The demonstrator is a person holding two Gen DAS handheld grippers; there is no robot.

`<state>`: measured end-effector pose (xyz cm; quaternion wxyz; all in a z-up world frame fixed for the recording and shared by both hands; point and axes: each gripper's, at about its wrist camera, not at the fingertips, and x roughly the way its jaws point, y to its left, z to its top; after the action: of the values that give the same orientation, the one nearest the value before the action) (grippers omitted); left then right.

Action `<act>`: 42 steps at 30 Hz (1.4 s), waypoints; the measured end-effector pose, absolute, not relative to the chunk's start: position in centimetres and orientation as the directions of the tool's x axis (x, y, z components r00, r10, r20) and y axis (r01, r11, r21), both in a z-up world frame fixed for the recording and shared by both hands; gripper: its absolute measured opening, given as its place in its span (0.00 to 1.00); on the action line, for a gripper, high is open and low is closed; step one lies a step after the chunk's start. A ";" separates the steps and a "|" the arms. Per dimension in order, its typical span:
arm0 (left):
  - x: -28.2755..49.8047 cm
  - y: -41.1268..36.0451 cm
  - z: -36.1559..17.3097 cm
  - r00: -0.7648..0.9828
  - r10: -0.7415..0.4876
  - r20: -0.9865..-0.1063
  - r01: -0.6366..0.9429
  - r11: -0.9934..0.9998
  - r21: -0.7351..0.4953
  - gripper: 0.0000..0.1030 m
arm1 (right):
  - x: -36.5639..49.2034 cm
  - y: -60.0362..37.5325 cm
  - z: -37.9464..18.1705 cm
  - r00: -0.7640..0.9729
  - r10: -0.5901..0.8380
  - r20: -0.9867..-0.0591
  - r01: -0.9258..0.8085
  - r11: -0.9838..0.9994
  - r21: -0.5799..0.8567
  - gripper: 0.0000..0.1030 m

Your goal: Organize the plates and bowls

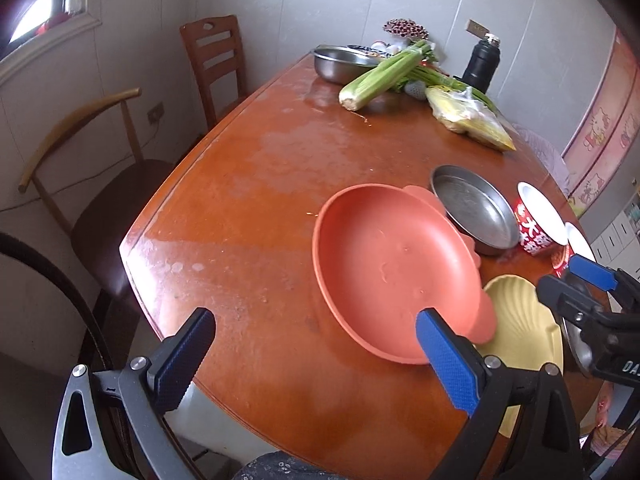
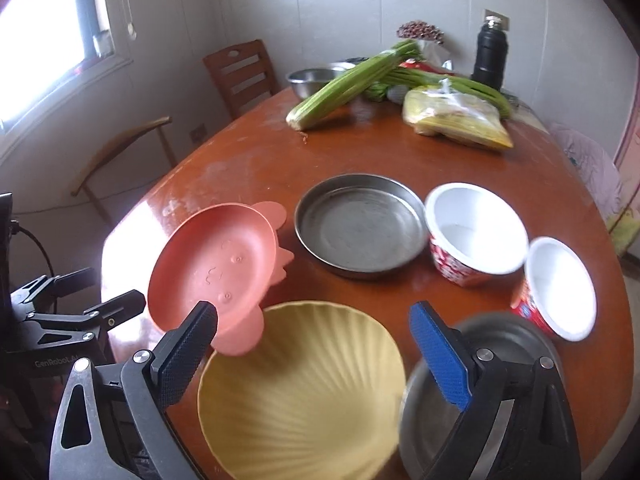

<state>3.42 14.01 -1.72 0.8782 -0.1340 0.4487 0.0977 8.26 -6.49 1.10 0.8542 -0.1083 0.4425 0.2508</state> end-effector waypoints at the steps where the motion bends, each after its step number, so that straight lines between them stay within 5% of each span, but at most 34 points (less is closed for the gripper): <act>1: 3.8 14.4 -2.0 0.568 0.048 -0.822 -0.301 0.941 -0.153 0.98 | 8.6 -5.8 0.7 0.471 0.331 -0.818 -0.539 0.842 0.031 0.93; 4: 4.5 14.9 -2.6 0.553 0.023 -0.833 -0.307 0.935 -0.178 0.98 | 9.6 -4.0 -0.7 0.432 0.312 -0.846 -0.559 0.829 0.021 0.87; 8: 5.7 15.0 -3.3 0.526 0.028 -0.850 -0.318 0.933 -0.166 0.93 | 10.8 -2.5 -2.4 0.386 0.280 -0.879 -0.567 0.824 0.014 0.65; 12: 6.8 14.9 -3.6 0.517 0.020 -0.856 -0.309 0.937 -0.165 0.85 | 11.4 -1.6 -3.3 0.374 0.277 -0.885 -0.572 0.820 0.015 0.58; 25: 8.8 14.6 -4.9 0.481 -0.073 -0.874 -0.279 0.932 -0.232 0.27 | 12.8 0.6 -4.5 0.355 0.281 -0.892 -0.605 0.796 0.010 0.32; 42: 11.1 18.2 -3.3 0.506 -0.021 -0.862 -0.317 0.925 -0.209 0.26 | 12.6 2.9 -3.4 0.341 0.318 -0.884 -0.613 0.789 0.047 0.29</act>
<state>11.07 18.23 -3.31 0.8503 -0.1730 0.4893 0.0871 12.58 2.88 -3.40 0.8054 -0.1485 0.4958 0.2890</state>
